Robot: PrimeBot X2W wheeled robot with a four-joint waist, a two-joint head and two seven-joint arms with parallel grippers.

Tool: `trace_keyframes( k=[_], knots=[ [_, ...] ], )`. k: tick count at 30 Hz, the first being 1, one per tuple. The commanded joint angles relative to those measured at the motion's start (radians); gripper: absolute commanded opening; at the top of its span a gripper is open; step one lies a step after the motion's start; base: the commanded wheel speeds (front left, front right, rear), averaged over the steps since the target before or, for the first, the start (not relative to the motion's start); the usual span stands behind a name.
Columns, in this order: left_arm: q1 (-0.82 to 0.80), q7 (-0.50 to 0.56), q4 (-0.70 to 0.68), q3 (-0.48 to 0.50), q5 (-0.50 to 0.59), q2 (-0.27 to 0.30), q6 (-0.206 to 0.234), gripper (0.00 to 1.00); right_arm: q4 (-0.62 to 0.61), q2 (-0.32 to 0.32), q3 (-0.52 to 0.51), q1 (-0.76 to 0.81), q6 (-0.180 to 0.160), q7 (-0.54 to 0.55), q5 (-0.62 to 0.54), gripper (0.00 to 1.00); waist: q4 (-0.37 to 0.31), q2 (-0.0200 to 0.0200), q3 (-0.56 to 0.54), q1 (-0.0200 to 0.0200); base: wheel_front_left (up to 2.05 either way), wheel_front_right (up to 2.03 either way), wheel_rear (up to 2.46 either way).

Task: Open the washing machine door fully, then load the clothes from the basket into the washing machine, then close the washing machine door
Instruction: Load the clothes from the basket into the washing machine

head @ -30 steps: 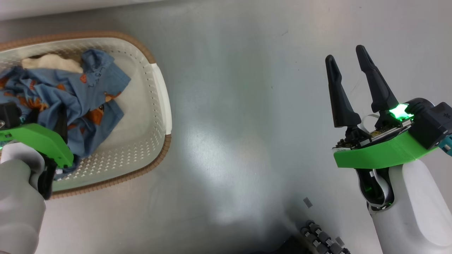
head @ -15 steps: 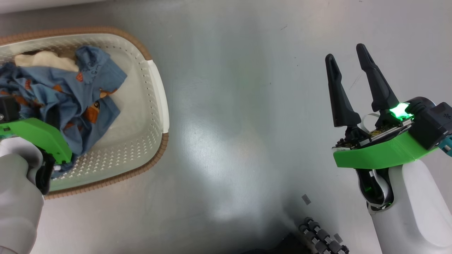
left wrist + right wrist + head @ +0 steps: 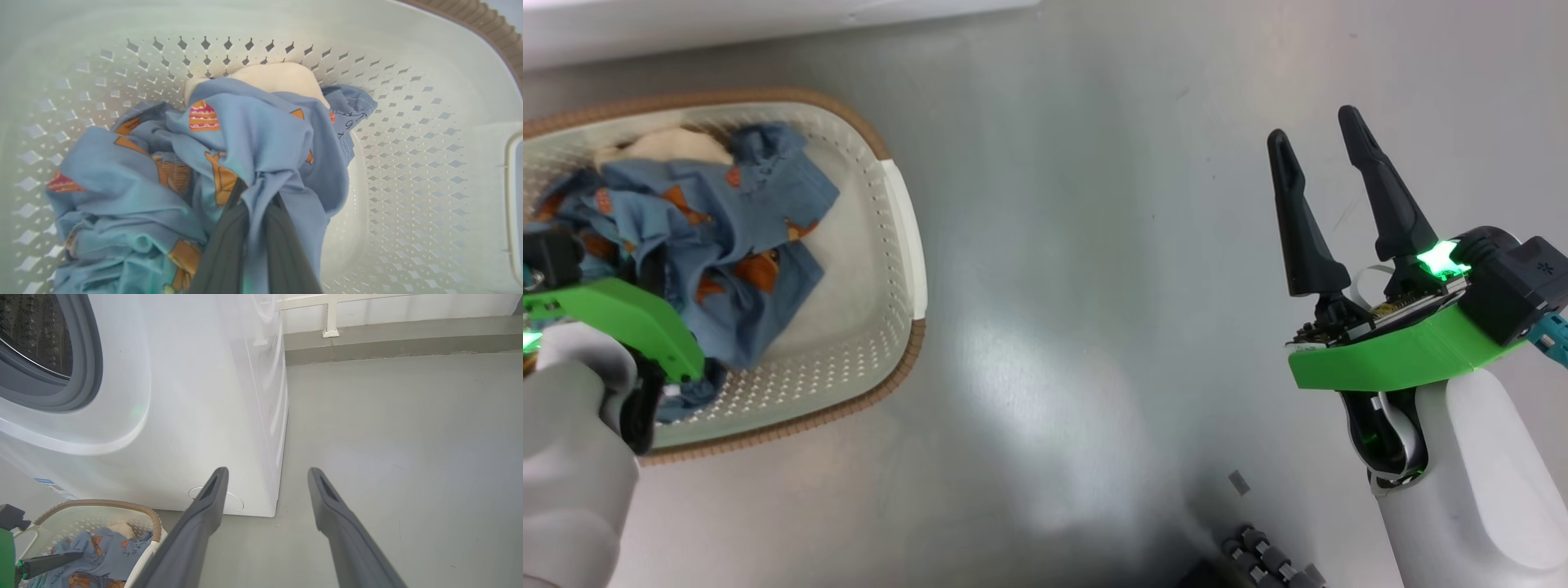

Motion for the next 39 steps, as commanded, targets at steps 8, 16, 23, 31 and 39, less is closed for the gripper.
trace_keyframes(
  k=[8,16,23,31,39],
  knots=[
    [0.073,-0.044,-0.048,-0.012,-0.054,0.034,-0.003,0.0,-0.004,-0.007,0.026,0.017,0.003,-0.005,0.012,1.0,0.019,0.0,-0.07,0.0,0.0,0.0,0.0],
    [0.119,-0.077,-0.099,-0.024,-0.089,0.041,-0.003,0.0,0.005,-0.012,0.03,0.027,0.003,-0.005,0.015,1.0,0.037,0.0,-0.132,0.0,0.0,0.0,0.0],
    [0.152,-0.082,-0.171,0.009,-0.089,0.053,-0.003,0.0,0.016,-0.021,0.035,0.031,0.003,-0.005,0.019,1.0,0.064,0.0,-0.186,0.0,0.0,0.0,0.0],
    [0.224,-0.082,-0.27,0.099,-0.015,0.058,-0.003,0.0,0.036,-0.032,0.043,0.043,0.003,-0.005,0.028,1.0,0.09,0.0,-0.26,0.0,0.0,0.0,0.0],
    [0.331,-0.082,-0.374,0.222,0.072,0.034,-0.003,0.0,0.061,-0.052,0.055,0.07,0.003,-0.005,0.041,1.0,0.117,0.0,-0.356,0.0,0.0,0.0,0.0]
  ],
)
